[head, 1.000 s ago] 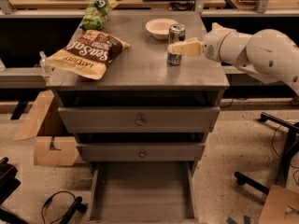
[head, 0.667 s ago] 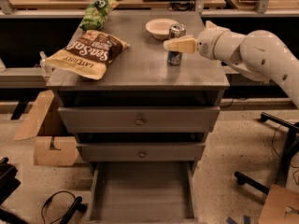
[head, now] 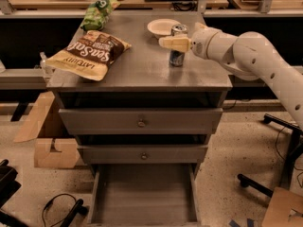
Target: Place redbull can into bottom drawer
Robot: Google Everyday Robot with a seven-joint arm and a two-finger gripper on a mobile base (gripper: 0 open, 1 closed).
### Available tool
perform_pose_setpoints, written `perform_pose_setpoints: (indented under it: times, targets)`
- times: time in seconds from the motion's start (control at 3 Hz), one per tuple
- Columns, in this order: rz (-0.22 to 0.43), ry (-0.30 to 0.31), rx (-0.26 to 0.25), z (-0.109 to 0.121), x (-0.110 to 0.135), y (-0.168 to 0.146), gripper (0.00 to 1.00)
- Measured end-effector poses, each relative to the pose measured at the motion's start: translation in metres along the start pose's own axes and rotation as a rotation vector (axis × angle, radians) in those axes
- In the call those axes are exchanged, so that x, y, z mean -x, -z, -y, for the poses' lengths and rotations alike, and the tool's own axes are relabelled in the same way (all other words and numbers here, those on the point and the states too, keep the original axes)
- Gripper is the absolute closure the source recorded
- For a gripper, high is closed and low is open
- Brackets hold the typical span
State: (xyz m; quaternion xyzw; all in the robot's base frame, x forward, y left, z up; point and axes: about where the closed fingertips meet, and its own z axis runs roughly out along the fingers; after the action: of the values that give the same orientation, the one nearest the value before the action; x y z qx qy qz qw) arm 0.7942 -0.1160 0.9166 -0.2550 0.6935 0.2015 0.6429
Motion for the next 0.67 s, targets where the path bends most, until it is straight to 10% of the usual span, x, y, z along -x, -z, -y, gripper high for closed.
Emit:
perform_pose_setpoints:
  times: [0.67]
  targets:
    - [0.000,0.000,0.007,-0.0041,-0.0001,-0.0034,0.61]
